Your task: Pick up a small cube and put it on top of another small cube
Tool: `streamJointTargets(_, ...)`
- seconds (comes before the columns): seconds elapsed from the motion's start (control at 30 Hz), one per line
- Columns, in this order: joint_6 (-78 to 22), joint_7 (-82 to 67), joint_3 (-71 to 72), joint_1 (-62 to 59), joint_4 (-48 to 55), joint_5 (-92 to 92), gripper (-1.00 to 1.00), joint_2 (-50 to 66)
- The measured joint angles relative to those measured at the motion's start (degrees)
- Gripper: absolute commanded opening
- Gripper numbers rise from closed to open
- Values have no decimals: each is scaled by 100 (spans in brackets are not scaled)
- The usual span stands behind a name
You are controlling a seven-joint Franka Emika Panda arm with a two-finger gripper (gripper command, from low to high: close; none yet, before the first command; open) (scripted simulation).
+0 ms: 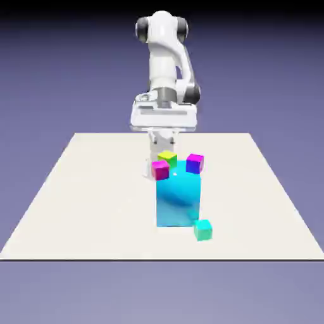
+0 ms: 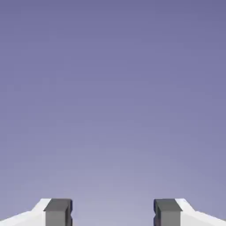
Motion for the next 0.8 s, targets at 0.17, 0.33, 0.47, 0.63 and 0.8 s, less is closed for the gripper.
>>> streamJointTargets(0.17,-890,251,402,-75,644,-145,0,1038)
streamJointTargets(0.33,-1780,502,803,-151,1288,-290,0,2076)
streamJointTargets(0.47,-2491,703,1125,-190,1804,-406,0,2907)
streamJointTargets(0.63,-3381,954,1526,-287,2448,-551,0,3945)
streamJointTargets(0.8,-4271,1205,1928,-362,3092,-697,0,4984)
